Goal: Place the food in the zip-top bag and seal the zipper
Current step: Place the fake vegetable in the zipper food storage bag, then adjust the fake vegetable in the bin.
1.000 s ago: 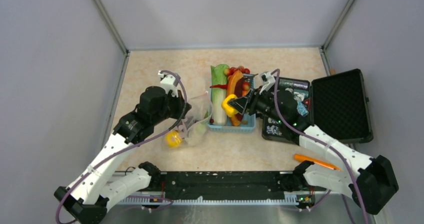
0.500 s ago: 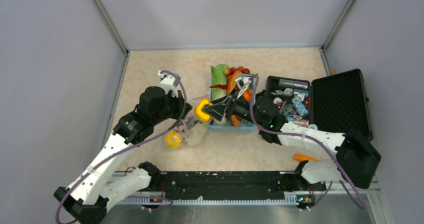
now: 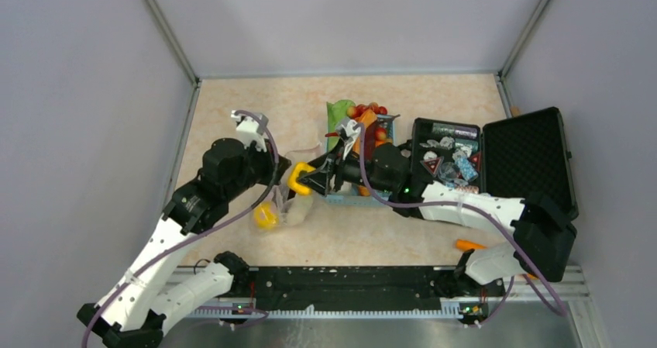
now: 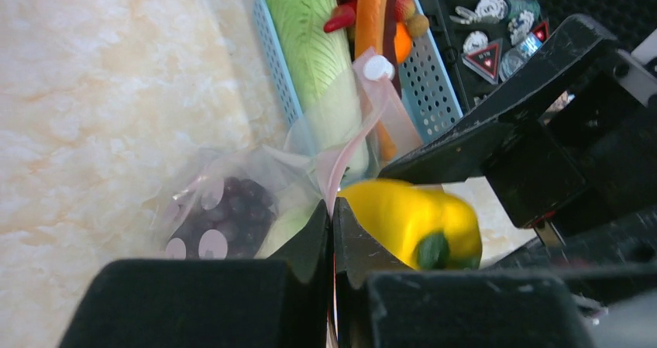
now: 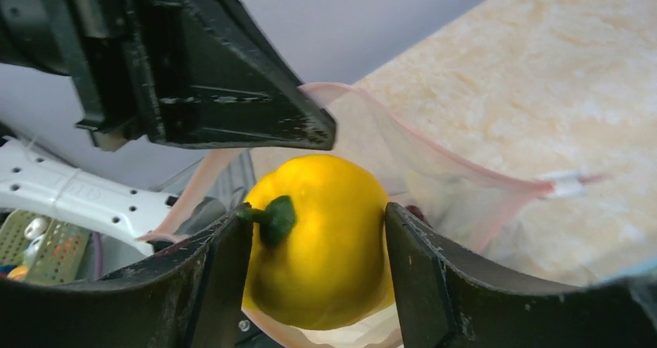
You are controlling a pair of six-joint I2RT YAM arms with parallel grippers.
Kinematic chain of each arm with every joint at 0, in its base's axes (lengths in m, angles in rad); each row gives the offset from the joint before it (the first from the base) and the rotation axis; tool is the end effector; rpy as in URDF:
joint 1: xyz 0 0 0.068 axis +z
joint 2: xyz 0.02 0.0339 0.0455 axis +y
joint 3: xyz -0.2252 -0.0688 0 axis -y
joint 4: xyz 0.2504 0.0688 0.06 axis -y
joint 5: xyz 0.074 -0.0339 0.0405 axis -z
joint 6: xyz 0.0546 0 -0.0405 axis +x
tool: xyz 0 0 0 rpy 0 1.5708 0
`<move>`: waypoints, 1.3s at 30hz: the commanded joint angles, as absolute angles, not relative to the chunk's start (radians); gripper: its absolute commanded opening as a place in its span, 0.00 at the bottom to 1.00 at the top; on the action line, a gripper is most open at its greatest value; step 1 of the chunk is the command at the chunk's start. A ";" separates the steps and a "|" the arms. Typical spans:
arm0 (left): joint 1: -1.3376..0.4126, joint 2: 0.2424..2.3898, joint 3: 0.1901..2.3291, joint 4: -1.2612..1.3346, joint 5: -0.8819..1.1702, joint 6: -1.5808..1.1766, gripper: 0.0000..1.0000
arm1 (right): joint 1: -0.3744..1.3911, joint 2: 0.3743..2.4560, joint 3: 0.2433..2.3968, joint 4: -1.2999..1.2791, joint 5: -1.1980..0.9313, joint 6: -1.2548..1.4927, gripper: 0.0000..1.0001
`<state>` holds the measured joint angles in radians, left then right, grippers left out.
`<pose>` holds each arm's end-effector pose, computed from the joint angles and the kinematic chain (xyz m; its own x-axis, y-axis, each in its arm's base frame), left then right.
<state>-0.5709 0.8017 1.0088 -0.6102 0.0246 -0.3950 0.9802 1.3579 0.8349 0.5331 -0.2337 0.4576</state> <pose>0.1796 -0.1170 0.3351 -0.5199 -0.1233 -0.8453 0.3892 0.8467 -0.3629 0.1824 0.2948 0.2618 -0.4089 0.1619 -0.8981 -0.8431 0.3097 0.4397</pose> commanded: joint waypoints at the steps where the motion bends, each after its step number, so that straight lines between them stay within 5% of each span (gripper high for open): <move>1: -0.569 0.785 1.112 -0.623 -0.075 -0.379 0.00 | 1.007 1.395 0.926 0.541 -0.386 0.372 0.67; 5: -0.569 0.749 1.128 -0.656 -0.154 -0.355 0.00 | 1.006 1.412 0.960 0.494 -0.377 0.387 0.75; 13: -0.570 0.733 1.115 -0.678 -0.205 -0.354 0.00 | 1.007 1.317 0.906 0.514 -0.288 0.393 0.76; 22: -0.570 0.677 1.077 -0.652 -0.263 -0.359 0.00 | 0.945 1.097 0.772 0.279 0.307 0.392 0.80; 29: -0.570 0.725 1.064 -0.646 -0.197 -0.346 0.00 | 0.710 1.145 0.770 0.059 0.266 0.519 0.79; 39: -0.570 0.776 1.033 -0.625 -0.041 -0.375 0.00 | 0.488 1.358 0.950 0.027 0.066 0.430 0.60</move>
